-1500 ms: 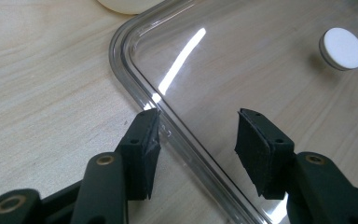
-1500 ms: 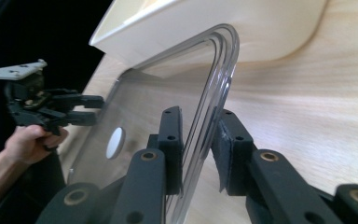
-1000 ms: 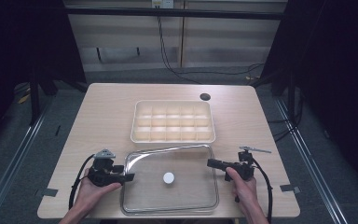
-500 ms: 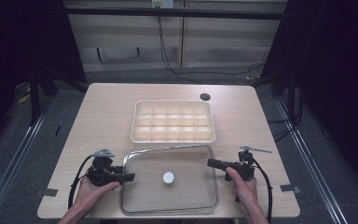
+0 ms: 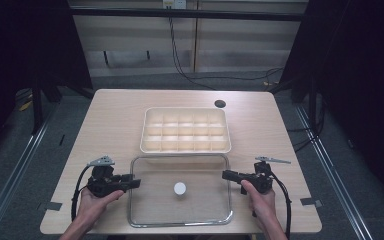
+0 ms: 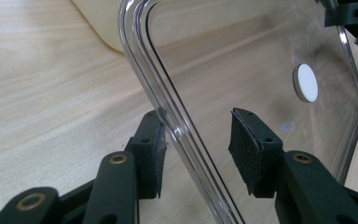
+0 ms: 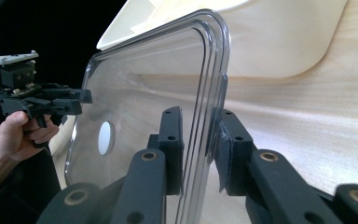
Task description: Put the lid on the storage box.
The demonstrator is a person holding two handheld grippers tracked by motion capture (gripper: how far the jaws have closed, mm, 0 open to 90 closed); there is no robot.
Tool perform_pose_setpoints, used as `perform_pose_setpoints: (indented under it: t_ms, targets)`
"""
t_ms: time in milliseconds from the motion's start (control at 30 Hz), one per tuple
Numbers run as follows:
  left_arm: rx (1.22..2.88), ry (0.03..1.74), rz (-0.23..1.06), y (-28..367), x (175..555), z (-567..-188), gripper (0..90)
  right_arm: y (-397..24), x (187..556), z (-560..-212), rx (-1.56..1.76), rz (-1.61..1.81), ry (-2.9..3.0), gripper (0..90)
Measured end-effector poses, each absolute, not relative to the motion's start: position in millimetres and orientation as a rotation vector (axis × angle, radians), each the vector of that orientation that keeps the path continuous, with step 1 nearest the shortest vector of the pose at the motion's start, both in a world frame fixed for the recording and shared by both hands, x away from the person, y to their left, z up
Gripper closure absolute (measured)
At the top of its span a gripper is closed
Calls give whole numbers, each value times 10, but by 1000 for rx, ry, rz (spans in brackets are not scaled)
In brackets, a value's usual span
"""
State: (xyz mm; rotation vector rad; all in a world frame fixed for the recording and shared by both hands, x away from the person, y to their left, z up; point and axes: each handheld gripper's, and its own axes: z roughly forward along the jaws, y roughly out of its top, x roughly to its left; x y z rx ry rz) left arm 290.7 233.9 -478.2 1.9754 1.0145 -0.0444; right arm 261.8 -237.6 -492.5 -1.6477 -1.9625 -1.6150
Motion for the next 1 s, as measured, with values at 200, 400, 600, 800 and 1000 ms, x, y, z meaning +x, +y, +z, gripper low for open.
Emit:
perform_pose_setpoints:
  t_ms: [200,400,600,800,1000]
  targets:
    - [1945,1002,-27,2368,2901,-4698,609,-2365,2592,-4856,-1649,-1645,-1991,736]
    - [1905,992,-16,2390,2888,-4615,647,-2357,2573,-4779,-1656,-1690,-1991,742]
    - [1874,962,17,2414,2853,-4474,702,-2361,2546,-4661,-1649,-1751,-1978,754]
    - [1867,946,28,2421,2838,-4412,725,-2357,2519,-4587,-1659,-1762,-1995,752]
    - [1859,935,46,2418,2823,-4337,747,-2354,2496,-4505,-1657,-1791,-2009,746]
